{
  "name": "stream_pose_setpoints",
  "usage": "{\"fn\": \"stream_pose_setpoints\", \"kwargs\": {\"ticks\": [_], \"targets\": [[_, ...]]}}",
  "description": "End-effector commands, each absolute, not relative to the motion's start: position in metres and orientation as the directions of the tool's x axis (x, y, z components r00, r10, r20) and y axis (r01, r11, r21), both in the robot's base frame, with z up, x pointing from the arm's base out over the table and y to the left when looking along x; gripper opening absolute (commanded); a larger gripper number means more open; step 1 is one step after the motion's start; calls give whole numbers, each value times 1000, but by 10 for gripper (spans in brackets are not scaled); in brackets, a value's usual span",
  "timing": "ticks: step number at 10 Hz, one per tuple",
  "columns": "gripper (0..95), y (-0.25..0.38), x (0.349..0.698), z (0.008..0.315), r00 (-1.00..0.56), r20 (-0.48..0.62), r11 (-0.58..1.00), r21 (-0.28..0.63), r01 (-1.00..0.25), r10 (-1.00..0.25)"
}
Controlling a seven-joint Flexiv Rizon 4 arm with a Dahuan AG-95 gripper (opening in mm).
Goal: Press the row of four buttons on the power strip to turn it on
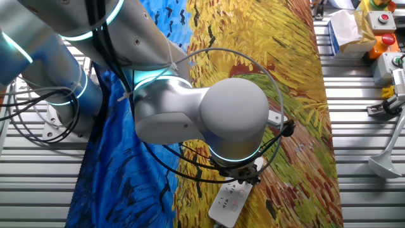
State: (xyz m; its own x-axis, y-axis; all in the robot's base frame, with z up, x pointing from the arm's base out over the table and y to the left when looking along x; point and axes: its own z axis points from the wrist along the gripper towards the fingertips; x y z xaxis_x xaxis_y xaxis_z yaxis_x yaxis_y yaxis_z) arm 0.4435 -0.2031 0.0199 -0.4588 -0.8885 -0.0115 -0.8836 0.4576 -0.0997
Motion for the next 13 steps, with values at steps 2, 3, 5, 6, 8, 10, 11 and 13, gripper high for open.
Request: {"fn": "stream_pose_setpoints", "kwargs": {"ticks": [2, 3, 5, 6, 8, 10, 11, 13], "targets": [[760, -204, 444, 10, -466, -13, 465, -109, -879, -884], [760, -204, 444, 9, -467, -15, 465, -112, -878, -884], [760, -204, 444, 7, -468, -17, 467, -114, -877, -883], [760, -204, 444, 7, -469, -18, 468, -115, -877, -883], [760, -204, 444, 4, -471, -21, 470, -117, -875, -882], [760, -204, 444, 0, -470, -25, 470, -121, -874, -882], [760, -204, 445, -1, -469, -25, 468, -124, -875, -883], [760, -204, 445, -4, -468, -27, 468, -125, -875, -883]]}}
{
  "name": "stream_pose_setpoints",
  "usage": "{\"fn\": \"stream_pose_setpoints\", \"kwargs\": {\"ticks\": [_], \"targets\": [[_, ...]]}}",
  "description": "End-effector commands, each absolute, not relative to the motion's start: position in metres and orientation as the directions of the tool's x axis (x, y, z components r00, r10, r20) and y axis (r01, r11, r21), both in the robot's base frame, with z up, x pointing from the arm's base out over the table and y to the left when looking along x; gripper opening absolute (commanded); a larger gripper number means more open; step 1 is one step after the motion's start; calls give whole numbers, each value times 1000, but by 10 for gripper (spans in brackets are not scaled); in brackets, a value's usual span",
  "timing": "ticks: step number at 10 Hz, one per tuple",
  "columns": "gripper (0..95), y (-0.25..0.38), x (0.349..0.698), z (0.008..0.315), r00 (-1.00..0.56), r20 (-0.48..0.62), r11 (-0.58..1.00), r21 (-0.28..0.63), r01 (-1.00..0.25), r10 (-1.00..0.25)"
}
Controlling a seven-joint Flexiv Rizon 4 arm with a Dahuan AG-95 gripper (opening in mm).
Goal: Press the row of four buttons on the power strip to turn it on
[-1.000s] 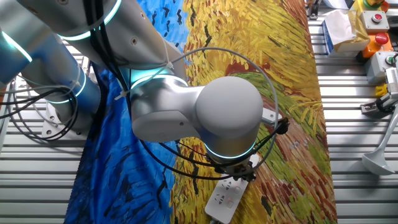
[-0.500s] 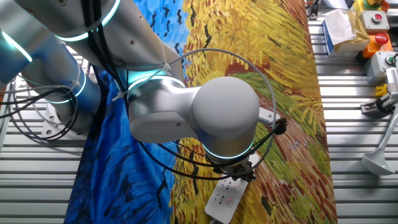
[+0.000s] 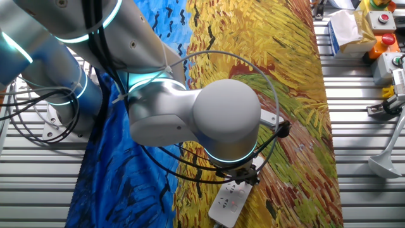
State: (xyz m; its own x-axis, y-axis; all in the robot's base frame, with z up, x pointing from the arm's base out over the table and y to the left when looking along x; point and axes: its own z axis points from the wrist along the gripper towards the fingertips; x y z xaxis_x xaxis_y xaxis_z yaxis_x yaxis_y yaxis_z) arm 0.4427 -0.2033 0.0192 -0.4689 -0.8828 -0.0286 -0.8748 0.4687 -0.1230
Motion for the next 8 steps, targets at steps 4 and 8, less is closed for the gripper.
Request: {"fn": "stream_pose_setpoints", "kwargs": {"ticks": [4, 8], "targets": [[760, -204, 445, -8, -457, -27, 457, -130, -880, -889], [760, -204, 445, -13, -453, -31, 453, -132, -882, -891]]}}
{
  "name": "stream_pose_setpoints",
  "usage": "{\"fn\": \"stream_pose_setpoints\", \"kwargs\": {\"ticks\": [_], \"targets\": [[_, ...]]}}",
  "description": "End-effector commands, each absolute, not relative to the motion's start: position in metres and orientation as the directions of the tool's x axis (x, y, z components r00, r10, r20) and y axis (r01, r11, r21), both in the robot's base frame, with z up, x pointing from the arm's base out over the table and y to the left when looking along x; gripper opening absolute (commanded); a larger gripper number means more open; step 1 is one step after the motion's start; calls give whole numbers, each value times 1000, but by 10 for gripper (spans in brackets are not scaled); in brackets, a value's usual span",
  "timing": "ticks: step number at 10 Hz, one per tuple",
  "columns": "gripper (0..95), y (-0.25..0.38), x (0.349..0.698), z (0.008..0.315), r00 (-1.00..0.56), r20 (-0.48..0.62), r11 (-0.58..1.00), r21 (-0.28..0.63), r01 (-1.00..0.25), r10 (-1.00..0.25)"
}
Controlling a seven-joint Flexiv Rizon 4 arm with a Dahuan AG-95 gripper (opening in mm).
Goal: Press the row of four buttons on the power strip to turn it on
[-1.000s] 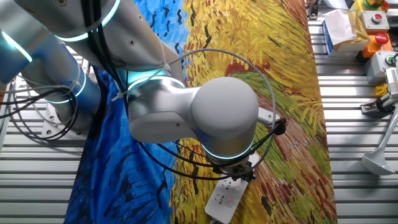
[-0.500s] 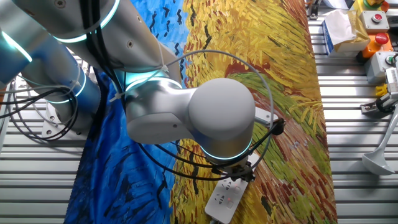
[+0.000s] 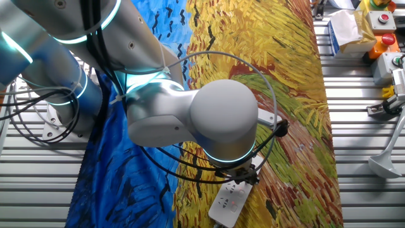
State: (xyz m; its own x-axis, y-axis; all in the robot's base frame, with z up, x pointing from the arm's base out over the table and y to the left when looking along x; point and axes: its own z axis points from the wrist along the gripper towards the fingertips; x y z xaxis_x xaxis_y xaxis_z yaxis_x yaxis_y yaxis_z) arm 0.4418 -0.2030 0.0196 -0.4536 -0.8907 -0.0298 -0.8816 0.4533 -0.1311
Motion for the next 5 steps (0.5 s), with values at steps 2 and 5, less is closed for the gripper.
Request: {"fn": "stream_pose_setpoints", "kwargs": {"ticks": [2, 5], "targets": [[760, -204, 445, -14, -450, -30, 449, -132, -883, -893], [760, -204, 445, -15, -450, -26, 450, -135, -883, -892]]}}
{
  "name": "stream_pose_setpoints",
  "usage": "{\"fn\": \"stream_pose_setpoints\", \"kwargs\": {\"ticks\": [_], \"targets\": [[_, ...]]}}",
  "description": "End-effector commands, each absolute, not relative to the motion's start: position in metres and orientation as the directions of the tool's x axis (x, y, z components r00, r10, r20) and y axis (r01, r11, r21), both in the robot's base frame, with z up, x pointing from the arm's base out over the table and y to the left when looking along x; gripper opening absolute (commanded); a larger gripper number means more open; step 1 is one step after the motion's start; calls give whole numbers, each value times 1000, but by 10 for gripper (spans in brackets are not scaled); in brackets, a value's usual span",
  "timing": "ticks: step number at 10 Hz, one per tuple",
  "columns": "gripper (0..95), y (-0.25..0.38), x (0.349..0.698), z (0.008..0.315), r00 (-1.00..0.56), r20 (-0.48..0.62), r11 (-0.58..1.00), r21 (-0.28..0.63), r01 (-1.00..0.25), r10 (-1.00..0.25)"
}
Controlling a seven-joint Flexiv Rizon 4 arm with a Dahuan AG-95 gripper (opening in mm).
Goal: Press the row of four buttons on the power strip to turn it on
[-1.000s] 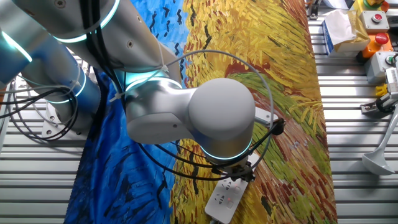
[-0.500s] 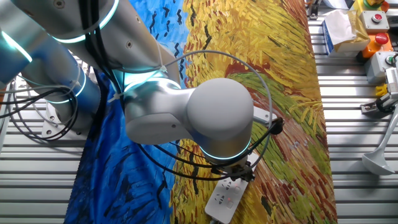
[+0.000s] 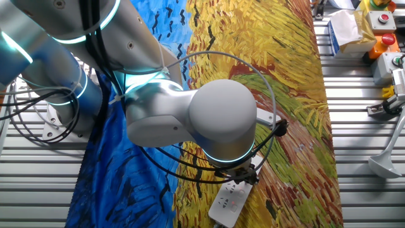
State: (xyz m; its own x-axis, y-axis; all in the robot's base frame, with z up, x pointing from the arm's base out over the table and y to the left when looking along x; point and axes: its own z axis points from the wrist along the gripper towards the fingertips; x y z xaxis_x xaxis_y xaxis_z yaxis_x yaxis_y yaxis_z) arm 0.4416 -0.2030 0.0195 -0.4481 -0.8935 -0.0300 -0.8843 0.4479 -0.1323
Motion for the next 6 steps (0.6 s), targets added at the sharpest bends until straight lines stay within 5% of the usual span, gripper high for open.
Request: {"fn": "stream_pose_setpoints", "kwargs": {"ticks": [1, 6], "targets": [[760, -204, 445, -15, -449, -26, 449, -135, -883, -893], [760, -204, 445, 1, -453, -21, 452, -124, -883, -891]]}}
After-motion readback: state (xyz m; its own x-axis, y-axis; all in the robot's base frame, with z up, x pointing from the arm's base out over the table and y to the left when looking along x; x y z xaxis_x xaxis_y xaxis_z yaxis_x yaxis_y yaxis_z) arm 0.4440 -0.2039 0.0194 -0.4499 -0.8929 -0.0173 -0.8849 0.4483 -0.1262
